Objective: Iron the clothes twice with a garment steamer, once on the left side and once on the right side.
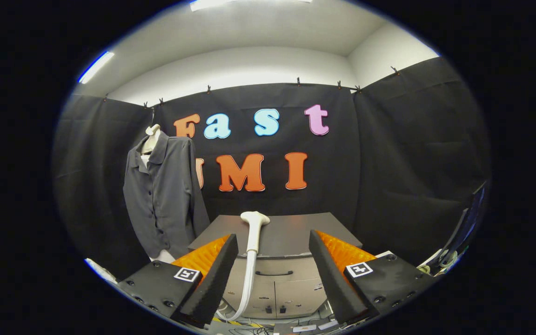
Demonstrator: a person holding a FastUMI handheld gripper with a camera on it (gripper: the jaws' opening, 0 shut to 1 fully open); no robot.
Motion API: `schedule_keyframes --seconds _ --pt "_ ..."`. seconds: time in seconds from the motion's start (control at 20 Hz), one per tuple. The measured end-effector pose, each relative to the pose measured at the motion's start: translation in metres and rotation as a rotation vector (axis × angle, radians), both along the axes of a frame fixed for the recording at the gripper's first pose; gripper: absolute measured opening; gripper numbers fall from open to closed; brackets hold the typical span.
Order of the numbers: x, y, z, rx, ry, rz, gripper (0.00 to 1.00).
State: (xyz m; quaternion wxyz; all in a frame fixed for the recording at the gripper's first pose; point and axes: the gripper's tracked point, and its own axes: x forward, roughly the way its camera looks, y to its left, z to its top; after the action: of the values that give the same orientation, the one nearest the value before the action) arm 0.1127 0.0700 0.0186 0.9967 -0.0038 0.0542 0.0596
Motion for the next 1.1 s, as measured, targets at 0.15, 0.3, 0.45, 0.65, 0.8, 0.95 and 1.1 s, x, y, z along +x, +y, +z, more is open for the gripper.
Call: schedule_keyframes --seconds 0.15,0.3,0.45,0.65,0.8,0.95,1.1 --pt "0.062 0.012 -0.001 0.043 0.062 0.003 0.98" --pt "0.124 0.024 -0.010 0.049 0.145 0.006 0.98" --pt "0.177 0.037 -0.026 0.022 0.242 0.021 0.99" --pt "0.222 0.043 -0.073 -0.006 0.375 -0.013 0.99" --pt "0.256 0.040 -0.107 0.007 0.481 -0.027 0.99" --pt "0.283 0.041 -0.130 0.012 0.564 -0.009 0.99" --pt "0.296 0.045 -0.150 0.041 0.637 0.000 0.99"
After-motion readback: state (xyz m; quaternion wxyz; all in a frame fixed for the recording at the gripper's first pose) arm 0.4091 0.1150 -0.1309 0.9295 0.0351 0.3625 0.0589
